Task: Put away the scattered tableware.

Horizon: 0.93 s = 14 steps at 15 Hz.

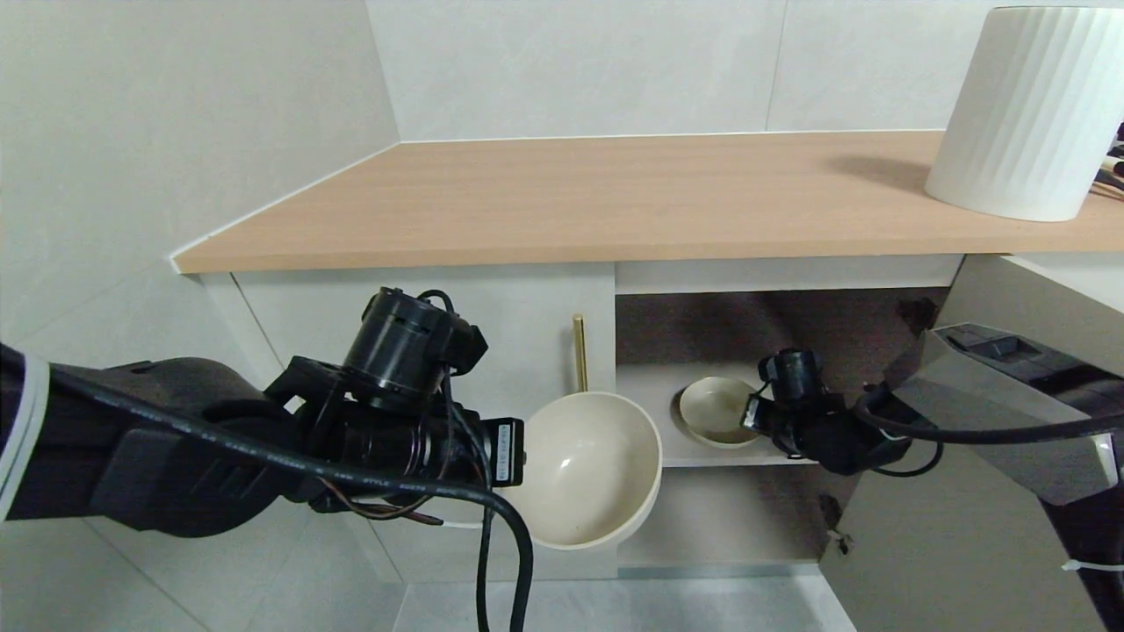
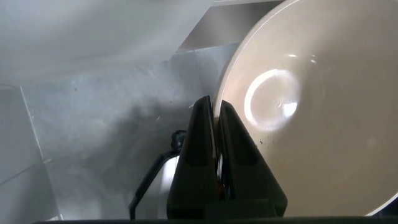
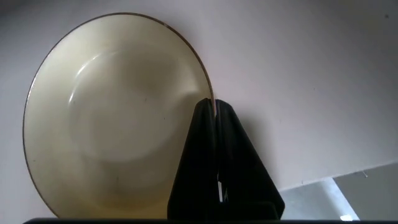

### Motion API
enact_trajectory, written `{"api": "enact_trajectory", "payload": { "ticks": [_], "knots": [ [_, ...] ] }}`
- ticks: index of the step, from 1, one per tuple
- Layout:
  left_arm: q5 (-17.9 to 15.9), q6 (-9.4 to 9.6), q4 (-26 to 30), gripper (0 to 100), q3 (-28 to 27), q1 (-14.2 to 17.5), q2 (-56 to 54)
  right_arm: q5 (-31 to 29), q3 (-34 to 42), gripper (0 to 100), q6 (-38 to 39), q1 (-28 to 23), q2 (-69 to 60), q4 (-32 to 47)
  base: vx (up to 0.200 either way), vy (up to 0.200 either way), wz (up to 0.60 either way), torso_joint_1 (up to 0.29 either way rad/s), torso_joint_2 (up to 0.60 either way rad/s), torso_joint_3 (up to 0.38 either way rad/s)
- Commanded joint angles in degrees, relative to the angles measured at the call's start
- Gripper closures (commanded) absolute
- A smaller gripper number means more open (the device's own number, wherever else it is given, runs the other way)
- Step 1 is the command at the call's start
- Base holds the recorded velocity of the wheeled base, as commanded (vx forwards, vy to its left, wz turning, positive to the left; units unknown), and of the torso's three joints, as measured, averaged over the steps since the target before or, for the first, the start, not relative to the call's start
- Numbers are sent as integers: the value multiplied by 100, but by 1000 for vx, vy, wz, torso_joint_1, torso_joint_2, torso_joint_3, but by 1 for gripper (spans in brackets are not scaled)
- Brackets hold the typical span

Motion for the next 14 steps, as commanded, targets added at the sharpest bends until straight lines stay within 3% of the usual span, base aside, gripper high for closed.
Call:
{"api": "enact_trajectory", "payload": {
  "ticks": [1,2,3,7,10,11,14],
  "knots": [
    [7,-1,-7,100,-10,-22,53,-5,-43,100,-4,-19,50,-5,0,0,0,0,0,0],
    [7,-10,-7,100,-10,-22,71,-5,-51,100,-4,-19,41,-5,0,0,0,0,0,0],
    [16,-1,-16,100,-10,-22,71,4,-78,0,-4,-19,33,-5,0,0,0,0,0,0],
    [42,-10,-43,100,-36,-83,202,-5,-25,0,5,8,-170,-5,0,0,0,0,0,0],
    [86,-19,1,100,-80,-171,369,118,942,0,-48,342,-1128,4,0,0,0,0,0,0],
    [244,-10,1,100,-133,-224,536,250,1293,0,-83,552,-1514,39,0,0,0,0,0,0],
    [1202,157,-7,100,-186,-426,1099,1252,1803,0,-162,1062,-2648,927,0,0,0,0,0,0]
  ]
}}
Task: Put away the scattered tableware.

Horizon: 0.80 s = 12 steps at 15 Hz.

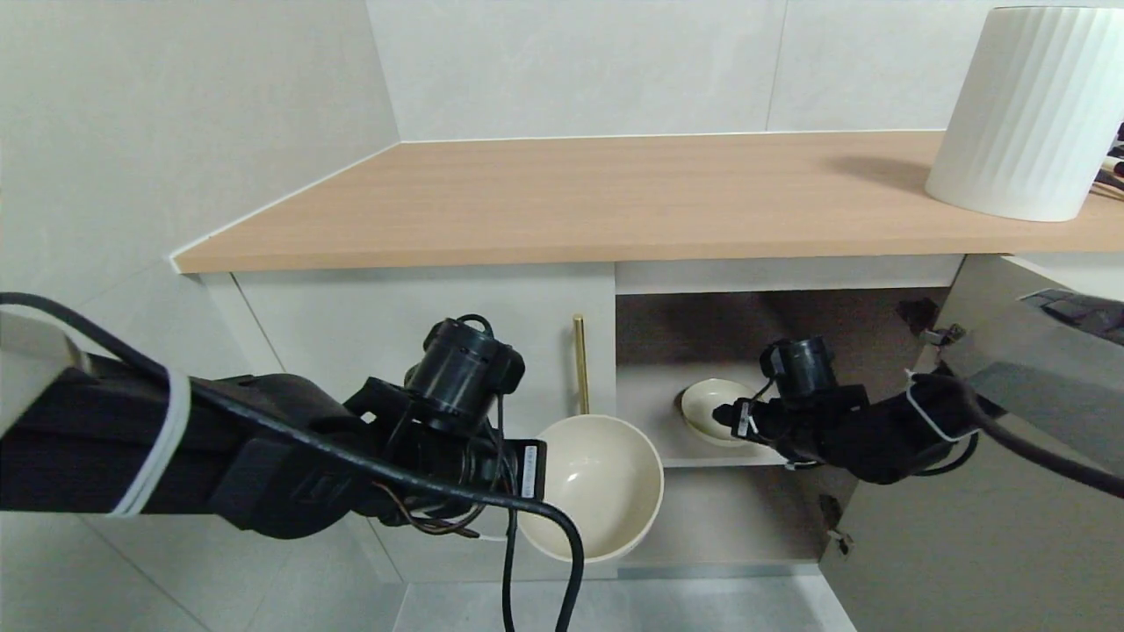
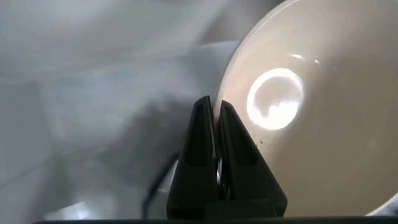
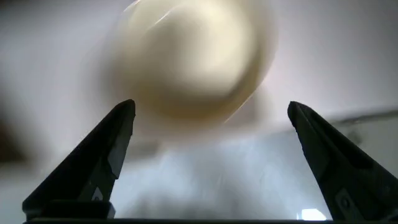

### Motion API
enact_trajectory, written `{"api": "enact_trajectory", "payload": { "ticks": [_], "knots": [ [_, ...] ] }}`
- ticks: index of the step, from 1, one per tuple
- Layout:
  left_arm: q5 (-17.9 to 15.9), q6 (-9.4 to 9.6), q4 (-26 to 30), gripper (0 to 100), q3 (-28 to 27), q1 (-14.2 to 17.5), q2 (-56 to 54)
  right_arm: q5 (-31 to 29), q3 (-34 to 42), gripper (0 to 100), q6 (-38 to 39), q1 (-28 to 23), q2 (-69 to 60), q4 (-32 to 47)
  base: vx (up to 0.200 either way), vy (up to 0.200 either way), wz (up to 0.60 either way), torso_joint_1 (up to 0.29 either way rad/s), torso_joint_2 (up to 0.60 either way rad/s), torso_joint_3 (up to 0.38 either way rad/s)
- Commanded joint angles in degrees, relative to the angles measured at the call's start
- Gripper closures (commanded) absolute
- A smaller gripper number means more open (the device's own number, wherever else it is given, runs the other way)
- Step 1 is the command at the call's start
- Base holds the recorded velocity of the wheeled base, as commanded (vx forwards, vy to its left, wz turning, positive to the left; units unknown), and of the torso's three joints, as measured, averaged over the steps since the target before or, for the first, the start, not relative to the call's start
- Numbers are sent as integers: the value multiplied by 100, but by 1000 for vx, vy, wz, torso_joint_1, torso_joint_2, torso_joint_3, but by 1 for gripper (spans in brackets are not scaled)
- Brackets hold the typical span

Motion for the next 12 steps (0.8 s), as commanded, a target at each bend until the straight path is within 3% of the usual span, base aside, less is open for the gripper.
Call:
{"api": "enact_trajectory", "payload": {
  "ticks": [1,6,10,12],
  "knots": [
    [400,91,1,100,-37,-182,582,869,540,0,-41,585,-1476,948,0,0,0,0,0,0],
    [417,100,10,100,-46,-305,810,1801,567,0,-68,1236,-2354,2328,0,0,0,0,0,0],
    [408,91,10,100,-90,-472,907,1599,584,0,-200,1614,-2126,2547,0,0,0,0,0,0],
    [417,91,10,100,-90,-524,872,781,611,0,-217,1912,-1660,2512,0,0,0,0,0,0]
  ]
}}
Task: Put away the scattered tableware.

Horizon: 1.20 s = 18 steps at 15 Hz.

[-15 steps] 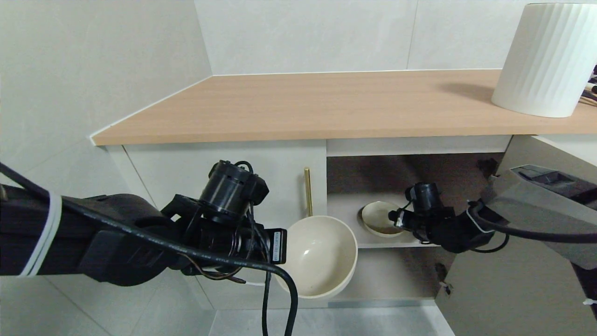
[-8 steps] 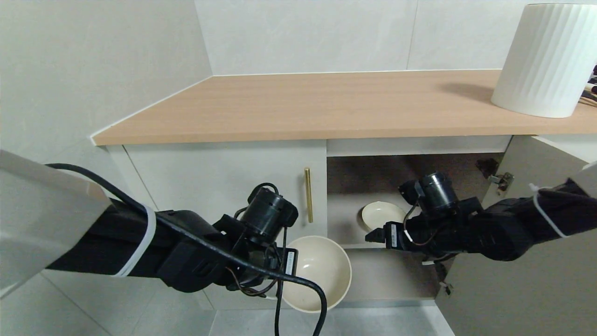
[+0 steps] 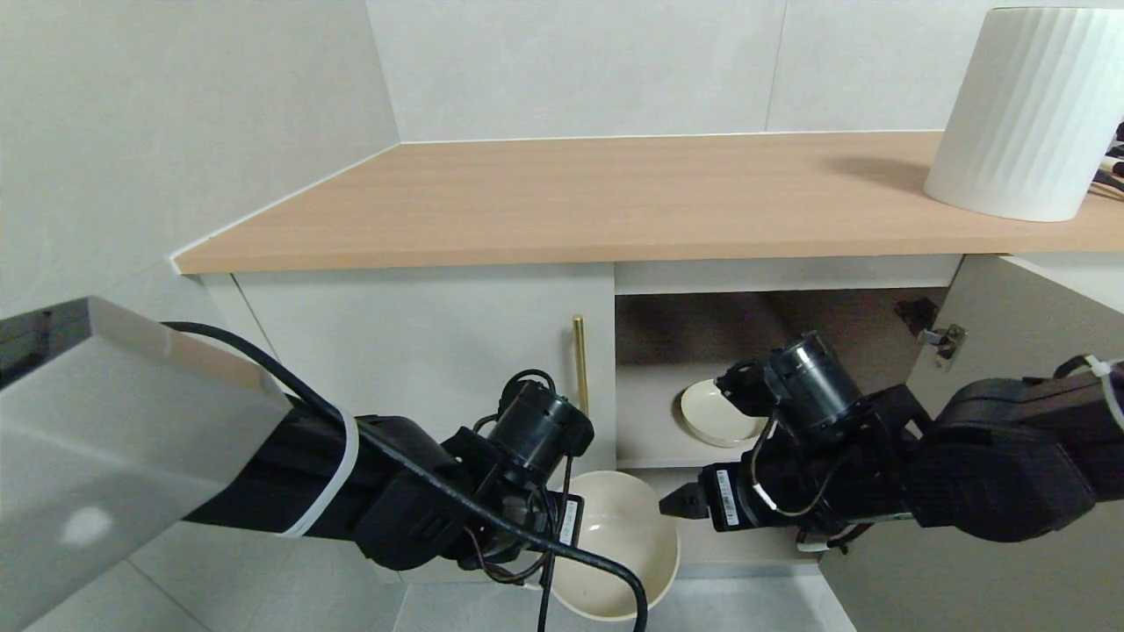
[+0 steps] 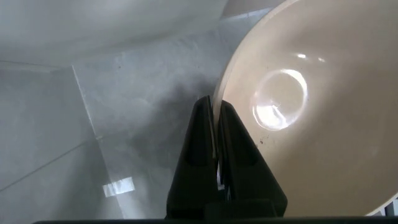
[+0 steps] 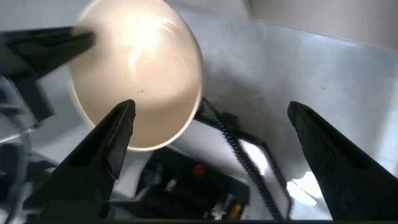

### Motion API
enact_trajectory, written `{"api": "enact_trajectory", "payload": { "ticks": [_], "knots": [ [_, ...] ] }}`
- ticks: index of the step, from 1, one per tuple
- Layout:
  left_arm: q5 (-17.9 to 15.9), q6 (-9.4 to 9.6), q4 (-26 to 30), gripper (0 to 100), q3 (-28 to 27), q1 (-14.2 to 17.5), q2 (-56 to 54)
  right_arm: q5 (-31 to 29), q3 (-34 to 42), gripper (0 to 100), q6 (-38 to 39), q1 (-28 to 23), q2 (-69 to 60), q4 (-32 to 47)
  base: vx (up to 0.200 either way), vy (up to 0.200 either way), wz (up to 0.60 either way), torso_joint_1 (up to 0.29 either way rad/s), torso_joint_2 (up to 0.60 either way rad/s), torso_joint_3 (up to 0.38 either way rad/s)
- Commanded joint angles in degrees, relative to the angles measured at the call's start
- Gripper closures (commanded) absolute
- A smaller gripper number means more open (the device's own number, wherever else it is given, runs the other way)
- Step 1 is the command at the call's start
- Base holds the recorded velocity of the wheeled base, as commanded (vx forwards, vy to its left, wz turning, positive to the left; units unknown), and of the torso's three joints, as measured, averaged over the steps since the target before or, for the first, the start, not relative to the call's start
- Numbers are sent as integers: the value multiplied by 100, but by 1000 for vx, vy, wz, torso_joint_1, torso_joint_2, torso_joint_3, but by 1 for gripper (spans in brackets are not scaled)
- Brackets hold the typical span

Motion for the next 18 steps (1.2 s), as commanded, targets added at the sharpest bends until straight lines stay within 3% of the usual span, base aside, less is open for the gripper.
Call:
{"api": "enact_trajectory", "payload": {
  "ticks": [1,5,11,12,18],
  "knots": [
    [7,-8,4,100,7,-67,-53,-654,-17,0,3,286,570,-43,0,0,0,0,0,0],
    [25,-17,21,100,51,-243,-229,-891,-26,0,29,312,807,-298,0,0,0,0,0,0],
    [60,-17,48,100,51,-252,-203,-891,-34,0,64,312,807,-360,0,0,0,0,0,0],
    [60,-17,48,100,51,-252,-194,-891,-34,100,64,312,807,-360,0,0,0,0,0,0],
    [60,-26,39,100,42,-252,-185,-891,-17,100,64,312,798,-360,0,0,0,0,0,0]
  ]
}}
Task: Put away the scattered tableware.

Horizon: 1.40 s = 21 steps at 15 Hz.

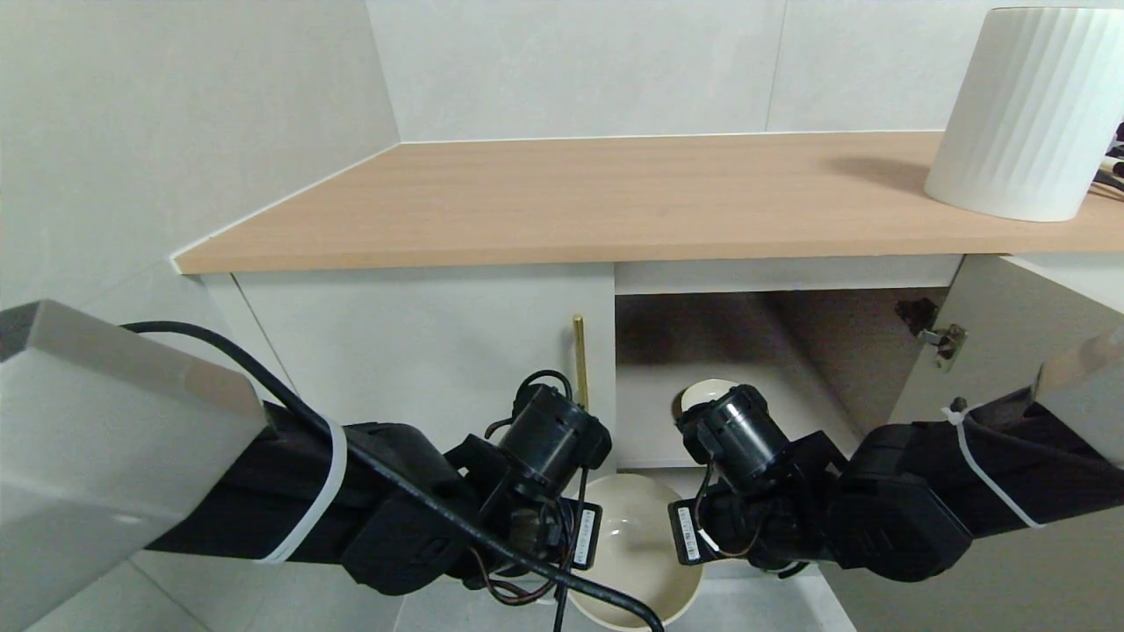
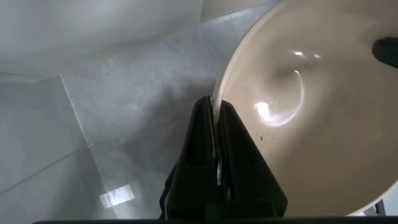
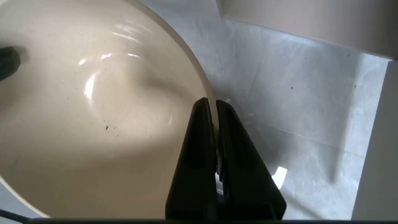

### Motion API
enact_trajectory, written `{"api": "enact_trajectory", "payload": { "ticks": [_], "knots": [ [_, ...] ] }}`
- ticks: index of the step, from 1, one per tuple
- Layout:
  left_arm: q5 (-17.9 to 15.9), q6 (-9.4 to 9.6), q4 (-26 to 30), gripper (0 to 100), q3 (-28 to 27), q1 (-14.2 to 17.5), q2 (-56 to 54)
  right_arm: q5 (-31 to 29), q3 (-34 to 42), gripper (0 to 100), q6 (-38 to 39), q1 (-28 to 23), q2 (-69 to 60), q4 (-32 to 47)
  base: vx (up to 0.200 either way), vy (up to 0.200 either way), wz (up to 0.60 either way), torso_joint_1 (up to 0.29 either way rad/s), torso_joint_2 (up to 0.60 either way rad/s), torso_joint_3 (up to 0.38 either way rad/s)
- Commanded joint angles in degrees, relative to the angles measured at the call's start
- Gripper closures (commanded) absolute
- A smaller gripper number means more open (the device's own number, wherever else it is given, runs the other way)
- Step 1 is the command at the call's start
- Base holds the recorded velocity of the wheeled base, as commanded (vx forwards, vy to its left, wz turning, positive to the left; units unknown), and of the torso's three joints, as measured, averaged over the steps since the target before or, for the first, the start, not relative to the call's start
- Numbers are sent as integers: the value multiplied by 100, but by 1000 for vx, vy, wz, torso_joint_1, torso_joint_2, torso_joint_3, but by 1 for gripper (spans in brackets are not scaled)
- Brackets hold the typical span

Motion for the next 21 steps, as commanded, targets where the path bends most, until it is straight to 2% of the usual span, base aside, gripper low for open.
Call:
{"api": "enact_trajectory", "payload": {
  "ticks": [1,9,10,17,21],
  "knots": [
    [30,-1,26,100,-8,4,-1,-32,5,100,-2,-2,1,32,0,0,0,0,0,0],
    [30,-10,-1,100,-17,13,-28,-41,14,100,-11,-2,1,32,0,0,0,0,0,0],
    [30,-19,-1,0,-17,13,-19,-32,14,100,-11,-2,1,32,0,0,0,0,0,0],
    [30,-80,-1,0,-26,13,-1,-49,40,100,-63,-11,1,111,0,0,0,0,0,0],
    [30,-89,26,0,-17,22,-72,-331,-355,100,-265,-459,36,1456,0,0,0,0,0,0]
  ]
}}
